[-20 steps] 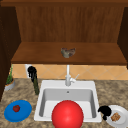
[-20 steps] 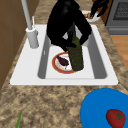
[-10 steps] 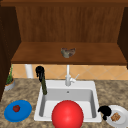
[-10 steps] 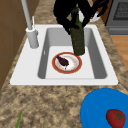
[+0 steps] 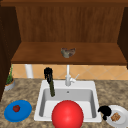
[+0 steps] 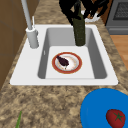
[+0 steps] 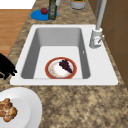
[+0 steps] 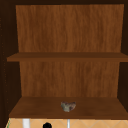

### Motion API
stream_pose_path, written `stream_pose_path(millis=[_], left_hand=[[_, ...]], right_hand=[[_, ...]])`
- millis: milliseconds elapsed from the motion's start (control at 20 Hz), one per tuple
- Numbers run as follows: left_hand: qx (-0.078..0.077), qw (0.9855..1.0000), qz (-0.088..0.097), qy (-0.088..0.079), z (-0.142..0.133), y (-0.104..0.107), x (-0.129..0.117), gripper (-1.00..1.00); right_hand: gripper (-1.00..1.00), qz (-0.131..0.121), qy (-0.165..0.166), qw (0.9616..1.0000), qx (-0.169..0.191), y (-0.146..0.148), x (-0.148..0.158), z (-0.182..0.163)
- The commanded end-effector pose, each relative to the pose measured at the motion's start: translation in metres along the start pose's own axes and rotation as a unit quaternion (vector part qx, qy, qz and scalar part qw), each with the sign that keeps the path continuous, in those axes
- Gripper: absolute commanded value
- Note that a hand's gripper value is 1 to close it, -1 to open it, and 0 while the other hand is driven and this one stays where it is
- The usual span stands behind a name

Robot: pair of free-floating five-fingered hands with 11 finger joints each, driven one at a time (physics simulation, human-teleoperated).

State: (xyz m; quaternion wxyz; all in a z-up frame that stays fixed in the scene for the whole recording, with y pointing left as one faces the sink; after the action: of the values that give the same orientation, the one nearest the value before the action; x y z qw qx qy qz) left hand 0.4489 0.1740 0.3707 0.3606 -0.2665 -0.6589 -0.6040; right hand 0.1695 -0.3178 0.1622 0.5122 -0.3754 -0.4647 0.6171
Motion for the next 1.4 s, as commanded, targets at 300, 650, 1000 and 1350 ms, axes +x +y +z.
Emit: stream_pose_path(millis=[300, 650, 1000, 1350], left_hand=[[-0.002, 0.9997, -0.010, 0.022, -0.070, -0.053, -0.018, 1.00], [-0.006, 0.9993, -0.024, 0.029, -0.113, -0.096, -0.064, 1.00], [-0.022, 0.9976, -0.048, 0.044, -0.146, -0.120, -0.094, 1.00], [-0.035, 0.9955, -0.041, 0.078, -0.179, -0.158, -0.125, 1.00]], right_hand=[[0.00, 0.000, 0.000, 1.0000, 0.000, 0.000, 0.000, 0.000], [0.00, 0.000, 0.000, 1.0000, 0.000, 0.000, 0.000, 0.000], [0.00, 0.000, 0.000, 1.0000, 0.000, 0.000, 0.000, 0.000], [0.00, 0.000, 0.000, 1.0000, 0.000, 0.000, 0.000, 0.000]])
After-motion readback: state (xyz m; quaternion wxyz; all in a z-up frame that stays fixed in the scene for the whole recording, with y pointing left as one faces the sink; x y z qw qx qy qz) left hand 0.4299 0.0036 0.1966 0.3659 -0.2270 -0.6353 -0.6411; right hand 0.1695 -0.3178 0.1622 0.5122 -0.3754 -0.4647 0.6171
